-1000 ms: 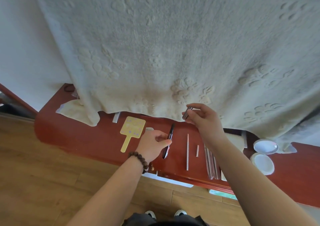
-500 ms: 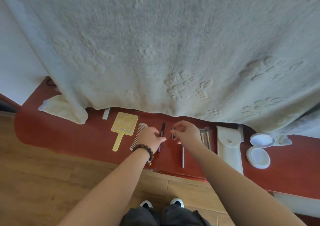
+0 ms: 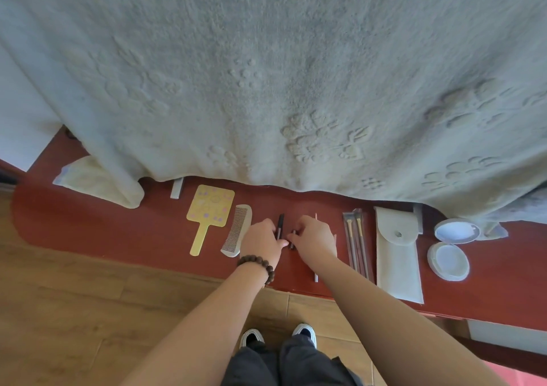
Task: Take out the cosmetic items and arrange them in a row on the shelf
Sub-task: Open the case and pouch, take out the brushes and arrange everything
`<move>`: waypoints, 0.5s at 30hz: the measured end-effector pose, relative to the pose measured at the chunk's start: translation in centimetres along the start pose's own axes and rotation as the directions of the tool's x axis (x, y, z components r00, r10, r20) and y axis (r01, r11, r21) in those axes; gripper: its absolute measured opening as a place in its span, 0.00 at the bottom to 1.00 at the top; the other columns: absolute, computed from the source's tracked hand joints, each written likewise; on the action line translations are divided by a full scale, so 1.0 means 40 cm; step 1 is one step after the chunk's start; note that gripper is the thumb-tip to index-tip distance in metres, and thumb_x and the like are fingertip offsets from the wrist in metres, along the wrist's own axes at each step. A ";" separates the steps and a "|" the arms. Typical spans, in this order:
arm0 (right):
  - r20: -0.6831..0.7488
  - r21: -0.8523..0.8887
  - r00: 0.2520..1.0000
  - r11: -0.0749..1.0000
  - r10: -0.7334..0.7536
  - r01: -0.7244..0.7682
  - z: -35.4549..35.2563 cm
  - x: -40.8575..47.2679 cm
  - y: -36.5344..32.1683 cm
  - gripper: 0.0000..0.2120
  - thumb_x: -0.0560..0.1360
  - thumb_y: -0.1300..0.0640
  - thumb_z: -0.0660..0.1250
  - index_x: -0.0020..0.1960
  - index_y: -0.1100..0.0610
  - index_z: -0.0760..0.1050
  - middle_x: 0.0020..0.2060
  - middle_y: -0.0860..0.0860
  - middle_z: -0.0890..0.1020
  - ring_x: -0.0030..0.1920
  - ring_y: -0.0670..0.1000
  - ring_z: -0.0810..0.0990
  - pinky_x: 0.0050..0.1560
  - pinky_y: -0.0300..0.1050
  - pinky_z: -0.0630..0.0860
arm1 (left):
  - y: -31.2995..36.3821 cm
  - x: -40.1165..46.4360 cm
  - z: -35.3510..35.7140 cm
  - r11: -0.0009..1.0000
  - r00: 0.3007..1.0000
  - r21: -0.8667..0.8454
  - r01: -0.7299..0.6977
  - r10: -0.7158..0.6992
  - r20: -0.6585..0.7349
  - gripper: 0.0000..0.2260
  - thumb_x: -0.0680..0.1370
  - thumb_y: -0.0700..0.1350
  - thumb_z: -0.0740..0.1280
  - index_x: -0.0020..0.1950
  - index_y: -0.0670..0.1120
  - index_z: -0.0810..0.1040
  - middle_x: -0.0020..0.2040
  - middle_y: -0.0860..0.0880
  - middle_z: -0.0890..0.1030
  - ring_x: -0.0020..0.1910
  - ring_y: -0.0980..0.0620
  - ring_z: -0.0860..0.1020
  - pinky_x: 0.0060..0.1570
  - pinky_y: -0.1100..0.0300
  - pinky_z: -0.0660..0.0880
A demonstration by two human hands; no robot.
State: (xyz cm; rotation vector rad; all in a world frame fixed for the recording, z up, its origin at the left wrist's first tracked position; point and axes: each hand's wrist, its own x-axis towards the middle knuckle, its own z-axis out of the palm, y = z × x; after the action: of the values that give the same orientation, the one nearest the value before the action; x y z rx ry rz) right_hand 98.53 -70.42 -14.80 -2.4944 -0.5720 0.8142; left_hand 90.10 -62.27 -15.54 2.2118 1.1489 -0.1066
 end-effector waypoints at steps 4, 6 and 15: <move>-0.002 0.026 1.000 1.000 -0.004 0.004 0.000 -0.001 0.004 0.08 0.73 0.55 0.69 0.50 0.56 0.75 0.43 0.53 0.81 0.40 0.52 0.78 0.36 0.42 0.73 | -0.002 -0.001 0.001 1.000 1.000 0.008 -0.012 0.012 0.008 0.16 0.73 0.51 0.72 0.55 0.44 0.76 0.50 0.46 0.81 0.50 0.47 0.79 0.49 0.56 0.75; -0.003 0.039 1.000 0.999 -0.004 0.004 0.000 -0.003 0.007 0.09 0.73 0.54 0.70 0.51 0.56 0.76 0.44 0.53 0.81 0.40 0.52 0.78 0.37 0.43 0.74 | -0.003 -0.001 -0.001 1.000 1.000 0.003 -0.017 0.017 0.003 0.16 0.73 0.51 0.72 0.55 0.44 0.76 0.49 0.46 0.81 0.50 0.47 0.79 0.48 0.56 0.75; -0.155 0.046 0.982 0.992 -0.109 0.117 -0.070 -0.050 0.043 0.11 0.76 0.50 0.66 0.55 0.53 0.76 0.45 0.50 0.80 0.45 0.51 0.78 0.42 0.41 0.72 | 0.013 -0.025 -0.010 0.995 0.992 0.050 -0.088 0.092 -0.082 0.16 0.74 0.55 0.68 0.55 0.46 0.75 0.49 0.48 0.78 0.48 0.48 0.79 0.43 0.55 0.77</move>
State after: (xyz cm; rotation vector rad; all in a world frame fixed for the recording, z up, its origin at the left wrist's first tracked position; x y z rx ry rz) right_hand 99.24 -73.65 -12.81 -2.4235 -0.6225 0.5825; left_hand 89.81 -62.97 -14.64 2.3252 1.0991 -0.0025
